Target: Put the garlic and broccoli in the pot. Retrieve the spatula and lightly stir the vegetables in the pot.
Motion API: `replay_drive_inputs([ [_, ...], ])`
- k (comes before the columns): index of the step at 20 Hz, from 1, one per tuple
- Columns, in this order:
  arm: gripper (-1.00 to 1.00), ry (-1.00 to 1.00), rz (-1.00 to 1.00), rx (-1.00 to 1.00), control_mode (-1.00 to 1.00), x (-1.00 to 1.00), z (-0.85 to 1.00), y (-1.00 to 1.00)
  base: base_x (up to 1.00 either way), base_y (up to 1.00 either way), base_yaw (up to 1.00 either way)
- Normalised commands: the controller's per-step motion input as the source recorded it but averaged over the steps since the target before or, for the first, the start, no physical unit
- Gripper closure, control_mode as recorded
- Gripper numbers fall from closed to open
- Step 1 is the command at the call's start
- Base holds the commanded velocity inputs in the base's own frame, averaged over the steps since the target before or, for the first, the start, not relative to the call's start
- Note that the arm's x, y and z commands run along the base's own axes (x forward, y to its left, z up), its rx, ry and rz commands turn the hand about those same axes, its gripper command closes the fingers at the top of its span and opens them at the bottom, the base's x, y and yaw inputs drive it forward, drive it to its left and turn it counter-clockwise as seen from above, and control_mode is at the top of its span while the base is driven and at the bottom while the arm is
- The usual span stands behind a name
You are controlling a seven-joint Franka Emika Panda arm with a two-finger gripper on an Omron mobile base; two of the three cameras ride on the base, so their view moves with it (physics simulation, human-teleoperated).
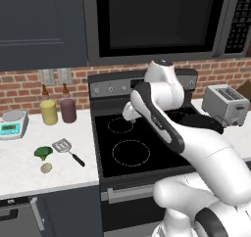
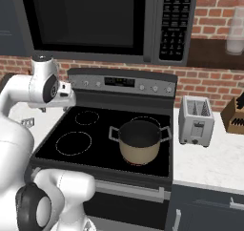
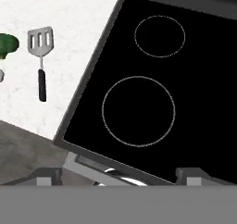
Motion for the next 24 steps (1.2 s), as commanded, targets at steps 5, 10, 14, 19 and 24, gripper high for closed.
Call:
replay_drive_inputs([
  [5, -1.0, 0.0, 0.37, -0.01, -1.0, -0.04, -1.0, 1.0, 0.0, 0.0, 0.0],
  [10, -1.0, 0.17, 0.35, -0.05, -1.0, -0.01, -0.41, 0.75, 0.0, 0.0, 0.0],
  [14, -1.0, 0.2, 0.24, -0.05, -1.0, 0.11, -0.17, 0.77, 0.0, 0.0, 0.0],
  [19, -1.0, 0.2, 0.19, -0.09, -1.0, 0.28, -0.21, 1.0, 0.0, 0.0, 0.0],
  [24, -1.0, 0.12, 0.1, -0.08, -1.0, 0.51, -0.02, 1.0, 0.0, 0.0, 0.0],
])
